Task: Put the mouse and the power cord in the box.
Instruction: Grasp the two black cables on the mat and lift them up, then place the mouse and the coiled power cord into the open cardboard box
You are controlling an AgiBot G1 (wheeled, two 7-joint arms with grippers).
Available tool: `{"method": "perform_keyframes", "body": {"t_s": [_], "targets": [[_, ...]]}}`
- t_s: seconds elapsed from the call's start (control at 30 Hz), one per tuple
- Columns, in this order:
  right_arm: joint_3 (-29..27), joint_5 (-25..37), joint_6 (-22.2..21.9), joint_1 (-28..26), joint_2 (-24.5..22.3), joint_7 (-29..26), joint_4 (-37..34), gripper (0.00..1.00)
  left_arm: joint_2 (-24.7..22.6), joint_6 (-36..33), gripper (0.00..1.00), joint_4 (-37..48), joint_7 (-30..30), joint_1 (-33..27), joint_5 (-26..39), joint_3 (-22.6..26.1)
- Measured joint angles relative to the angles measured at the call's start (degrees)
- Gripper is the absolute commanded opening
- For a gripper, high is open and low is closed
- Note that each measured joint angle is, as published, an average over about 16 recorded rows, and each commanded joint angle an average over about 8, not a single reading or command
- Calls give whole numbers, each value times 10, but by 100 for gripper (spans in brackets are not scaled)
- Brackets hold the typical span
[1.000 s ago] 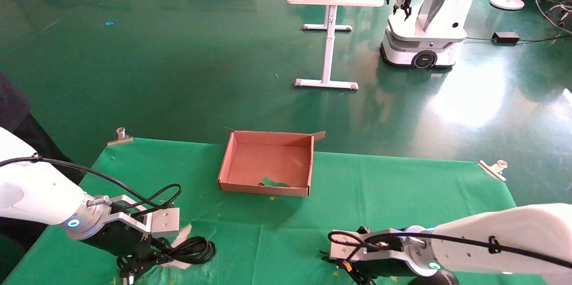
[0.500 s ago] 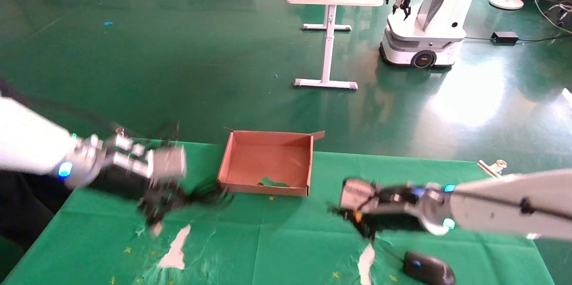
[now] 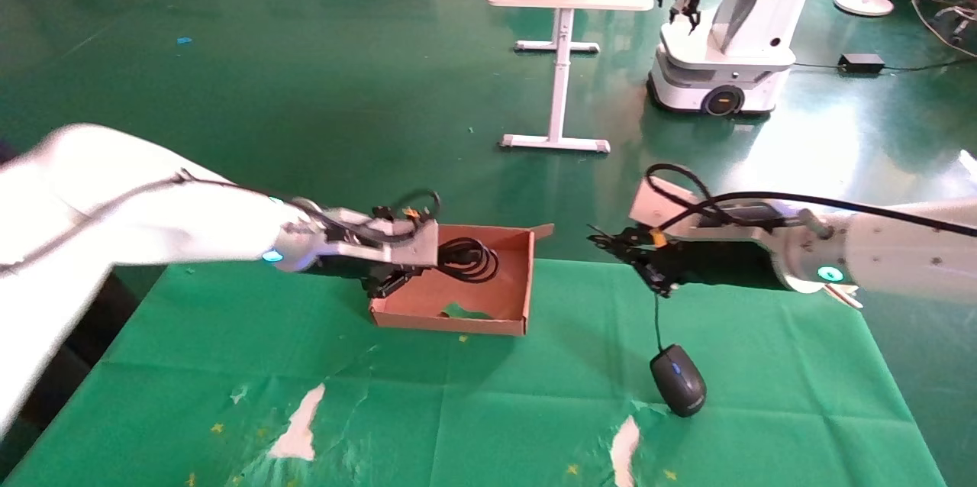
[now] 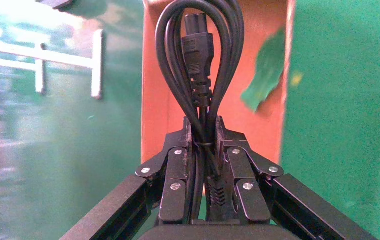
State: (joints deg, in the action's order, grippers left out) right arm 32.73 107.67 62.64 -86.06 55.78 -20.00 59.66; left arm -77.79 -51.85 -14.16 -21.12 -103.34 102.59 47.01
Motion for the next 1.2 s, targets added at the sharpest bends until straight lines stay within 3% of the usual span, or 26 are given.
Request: {"method": "perform_keyframes", "body": {"t_s": [0.17, 0.2, 0.43, 0.47, 0.9, 1.2], "targets": [[-5, -3, 0, -4, -10, 4, -4, 0, -5, 74, 0, -29, -16, 29, -3, 21], [-5, -3, 0, -4, -12, 6, -6, 0, -6, 86, 6, -34, -17, 34, -5, 25], [-6, -4, -1, -5, -14, 17, -19, 0, -5, 135, 93, -58, -16, 49, -27, 54], [-6, -4, -2, -6, -13, 18, -21, 0, -5, 137, 100, -60, -15, 49, -31, 58], [-8, -14, -3, -23, 6, 31, -34, 0, -4, 155, 100, -56, 1, 40, -75, 106], [-18, -35, 1, -43, 14, 31, -13, 0, 4, 178, 100, -4, 20, 7, -99, 119]]}}
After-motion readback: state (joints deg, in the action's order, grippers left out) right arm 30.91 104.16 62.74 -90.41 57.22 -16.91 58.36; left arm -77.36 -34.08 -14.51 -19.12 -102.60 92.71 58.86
